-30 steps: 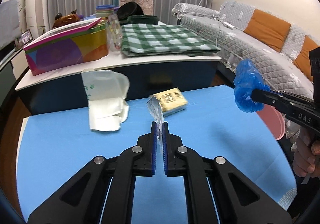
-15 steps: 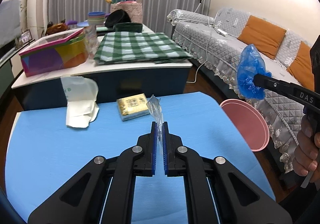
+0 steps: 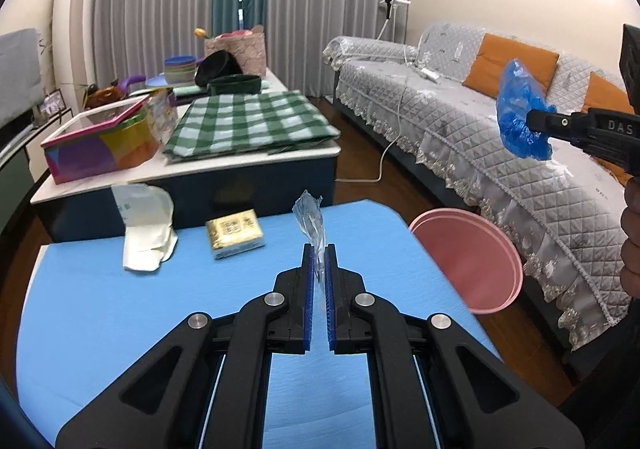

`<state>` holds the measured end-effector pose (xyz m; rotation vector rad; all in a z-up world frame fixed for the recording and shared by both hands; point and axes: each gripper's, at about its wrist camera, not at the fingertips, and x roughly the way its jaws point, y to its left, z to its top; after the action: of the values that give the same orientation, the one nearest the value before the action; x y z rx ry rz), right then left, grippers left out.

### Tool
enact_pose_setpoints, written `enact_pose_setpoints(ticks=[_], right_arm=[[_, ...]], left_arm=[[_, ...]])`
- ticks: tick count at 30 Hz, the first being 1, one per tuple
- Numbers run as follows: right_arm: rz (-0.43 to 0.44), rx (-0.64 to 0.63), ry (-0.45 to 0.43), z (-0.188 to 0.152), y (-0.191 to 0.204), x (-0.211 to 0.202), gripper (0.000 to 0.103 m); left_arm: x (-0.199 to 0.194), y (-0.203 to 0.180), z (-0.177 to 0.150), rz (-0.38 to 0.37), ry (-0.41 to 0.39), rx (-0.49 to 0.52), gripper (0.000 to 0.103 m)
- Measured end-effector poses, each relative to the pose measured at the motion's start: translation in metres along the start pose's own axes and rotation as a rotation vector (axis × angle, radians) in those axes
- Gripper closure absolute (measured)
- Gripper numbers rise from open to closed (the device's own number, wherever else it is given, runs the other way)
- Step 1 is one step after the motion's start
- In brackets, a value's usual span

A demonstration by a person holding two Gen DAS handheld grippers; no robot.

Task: Collect trash
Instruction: 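Carry the blue bag and clear packet in both tools over the pink bin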

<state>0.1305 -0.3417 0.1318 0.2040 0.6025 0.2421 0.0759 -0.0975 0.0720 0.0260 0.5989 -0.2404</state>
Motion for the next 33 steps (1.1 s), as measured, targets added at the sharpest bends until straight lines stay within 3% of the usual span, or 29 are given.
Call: enact_pose_setpoints(ticks=[14, 18, 33], right_arm=[[-0.097, 0.083, -0.048, 0.007, -0.076, -0.002, 0.093], [-0.143, 0.058, -0.079, 0.012, -0.083, -0.001, 0.093], [-0.189, 0.082, -0.060, 0.011, -0.111, 0.017, 0.093]], left_arm=[[0.011, -0.030, 0.021, 0.009, -0.006, -0.060, 0.098], [0.020, -0.041, 0.023, 0.011, -0.007, -0.062, 0.098], [0.060, -0.081, 0.031, -0.012, 0.019, -0.007, 0.098]])
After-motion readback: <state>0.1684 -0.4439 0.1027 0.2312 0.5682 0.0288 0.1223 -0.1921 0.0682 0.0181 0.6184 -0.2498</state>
